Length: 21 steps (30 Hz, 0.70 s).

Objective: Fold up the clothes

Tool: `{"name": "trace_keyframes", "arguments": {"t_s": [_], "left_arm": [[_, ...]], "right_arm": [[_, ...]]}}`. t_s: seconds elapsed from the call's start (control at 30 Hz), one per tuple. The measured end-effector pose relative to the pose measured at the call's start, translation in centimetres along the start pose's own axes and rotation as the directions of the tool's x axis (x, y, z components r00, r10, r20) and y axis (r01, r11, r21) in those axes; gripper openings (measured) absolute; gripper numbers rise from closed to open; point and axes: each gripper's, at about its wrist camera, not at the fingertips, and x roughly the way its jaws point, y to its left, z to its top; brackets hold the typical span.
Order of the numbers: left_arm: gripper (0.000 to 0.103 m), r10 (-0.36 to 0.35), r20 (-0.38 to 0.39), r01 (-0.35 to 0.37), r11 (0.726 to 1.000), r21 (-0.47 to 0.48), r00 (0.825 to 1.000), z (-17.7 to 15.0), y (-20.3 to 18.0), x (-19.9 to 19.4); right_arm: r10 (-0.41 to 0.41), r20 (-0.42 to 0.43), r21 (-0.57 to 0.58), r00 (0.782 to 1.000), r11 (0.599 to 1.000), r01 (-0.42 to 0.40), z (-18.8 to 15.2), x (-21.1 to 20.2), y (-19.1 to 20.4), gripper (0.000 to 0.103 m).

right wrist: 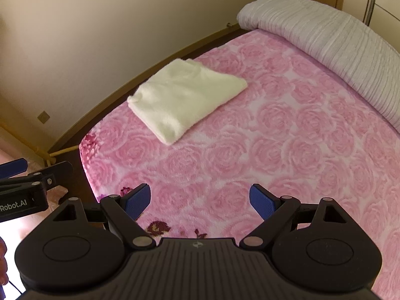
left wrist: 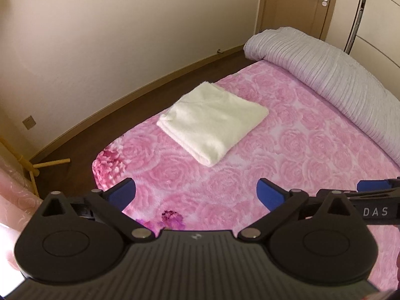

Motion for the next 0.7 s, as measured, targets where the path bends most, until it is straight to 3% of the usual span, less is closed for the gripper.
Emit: {"name": "trace_keyframes", "arguments": {"t_s": [0.47, 0.7], "left_arm": [[0.102, 0.025, -0.074, -0.027, 0.999, -0.020, 0.997, 1.0, -1.8, 3.9], [0.102, 0.006, -0.102, -0.007, 1.000, -0.013, 0.995, 2.5, -1.9, 6.4]], "right_arm": [[0.006, -0.068, -0.005, 0.998, 1.000, -0.006, 1.7, 3.6, -2.0, 0.089], [-0.005, -0.103, -0.001, 0.995, 1.000, 0.005, 2.9, 5.5, -2.2, 0.089]]}}
